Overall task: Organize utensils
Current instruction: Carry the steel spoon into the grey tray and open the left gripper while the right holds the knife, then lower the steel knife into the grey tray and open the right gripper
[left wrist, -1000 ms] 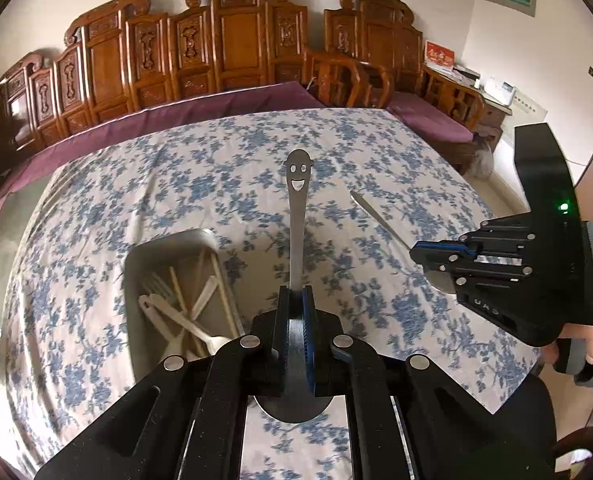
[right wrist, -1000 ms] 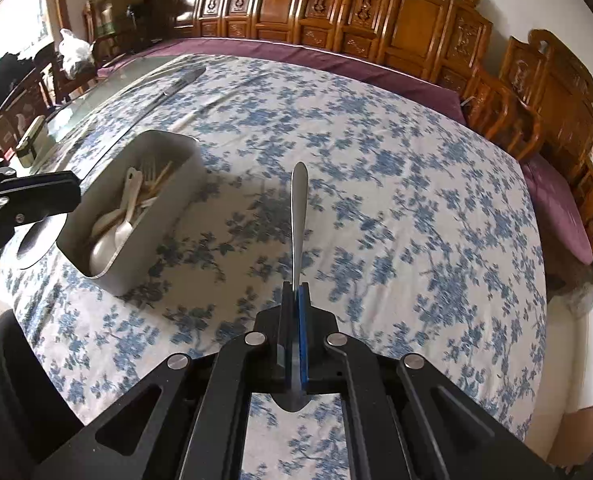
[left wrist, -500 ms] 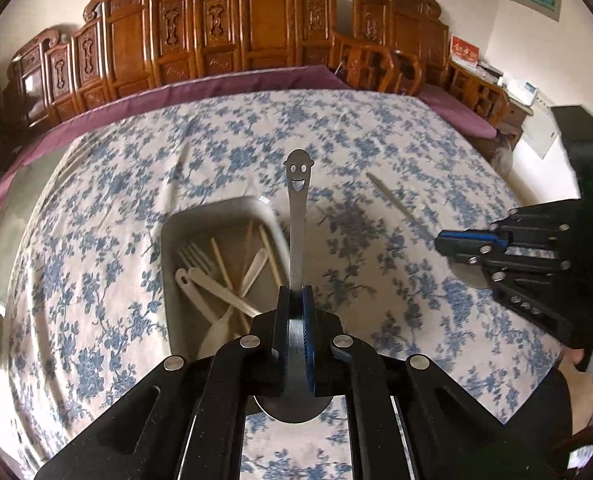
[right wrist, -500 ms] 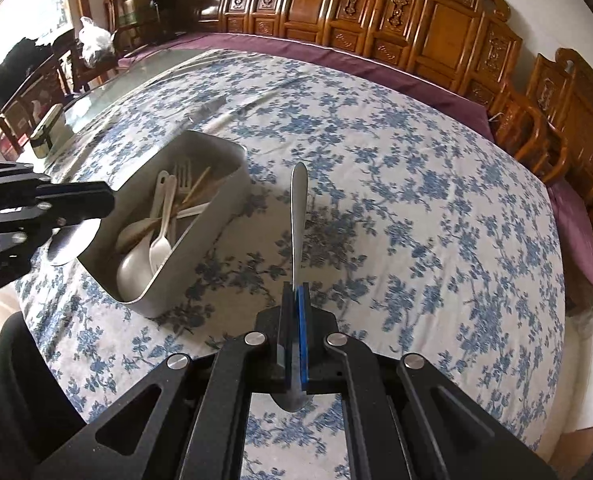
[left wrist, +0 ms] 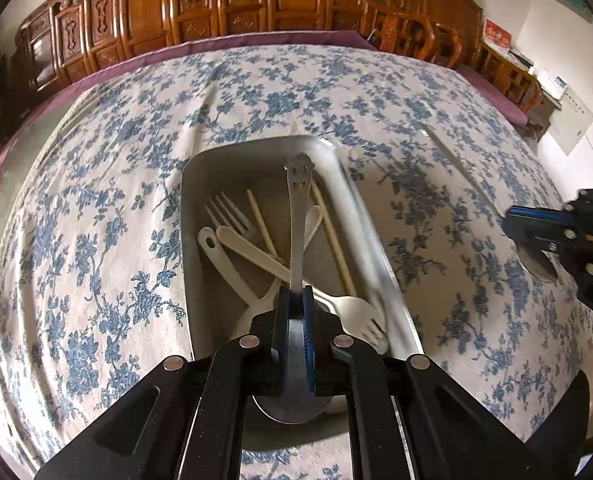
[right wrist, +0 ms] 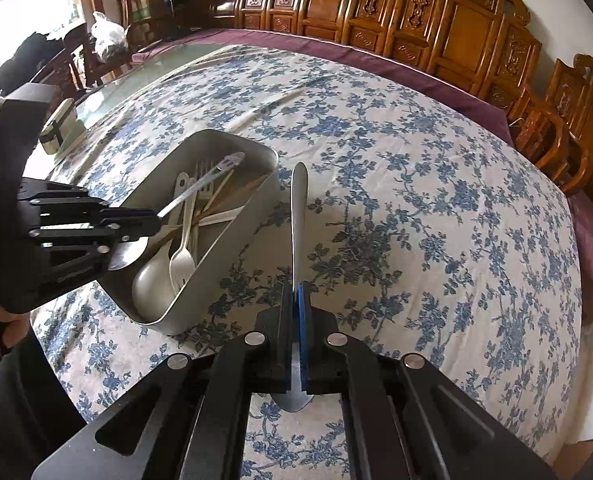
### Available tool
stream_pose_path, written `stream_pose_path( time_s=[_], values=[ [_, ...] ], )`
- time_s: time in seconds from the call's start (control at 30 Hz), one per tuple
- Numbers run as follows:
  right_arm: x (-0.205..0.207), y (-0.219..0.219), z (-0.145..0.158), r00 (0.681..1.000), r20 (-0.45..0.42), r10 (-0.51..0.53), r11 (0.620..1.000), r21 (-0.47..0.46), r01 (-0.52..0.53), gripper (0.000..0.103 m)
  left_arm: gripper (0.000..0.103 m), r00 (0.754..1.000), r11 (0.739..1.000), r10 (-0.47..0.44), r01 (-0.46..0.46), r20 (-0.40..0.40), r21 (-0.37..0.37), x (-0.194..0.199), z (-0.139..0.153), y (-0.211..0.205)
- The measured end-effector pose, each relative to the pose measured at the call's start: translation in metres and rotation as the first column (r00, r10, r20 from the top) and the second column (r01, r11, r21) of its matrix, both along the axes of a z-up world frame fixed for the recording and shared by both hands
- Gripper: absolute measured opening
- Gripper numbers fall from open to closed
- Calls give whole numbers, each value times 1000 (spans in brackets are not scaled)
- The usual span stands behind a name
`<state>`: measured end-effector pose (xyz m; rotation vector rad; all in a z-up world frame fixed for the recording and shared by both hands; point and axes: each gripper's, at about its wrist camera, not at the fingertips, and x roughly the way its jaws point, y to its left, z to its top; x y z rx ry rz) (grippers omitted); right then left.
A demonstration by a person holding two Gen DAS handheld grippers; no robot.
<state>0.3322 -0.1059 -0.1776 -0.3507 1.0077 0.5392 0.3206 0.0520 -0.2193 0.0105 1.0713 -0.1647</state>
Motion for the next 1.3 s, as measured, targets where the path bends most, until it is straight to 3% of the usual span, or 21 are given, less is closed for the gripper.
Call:
stream_pose_path(
  time_s=[0.2, 0.53, 0.7, 1.3],
  values=[
    [0, 6, 0, 1000, -2, 14, 1000, 0, -14, 3, 6, 1000, 1000, 23, -23, -7, -13, 5, -4, 7],
    [-5, 21, 2, 999, 0, 35, 999, 18, -35, 3, 6, 999, 1000, 21, -21, 50, 0, -13, 20, 20],
    [-8, 35, 6, 999, 1, 50, 998, 36, -50, 4, 16, 995, 999, 46, -46, 85, 1, -27, 32, 39],
    [-13, 108, -11, 994, -31, 103, 993, 63, -101, 4, 18, 982, 988, 152, -148, 112, -38, -44, 35, 107]
  ],
)
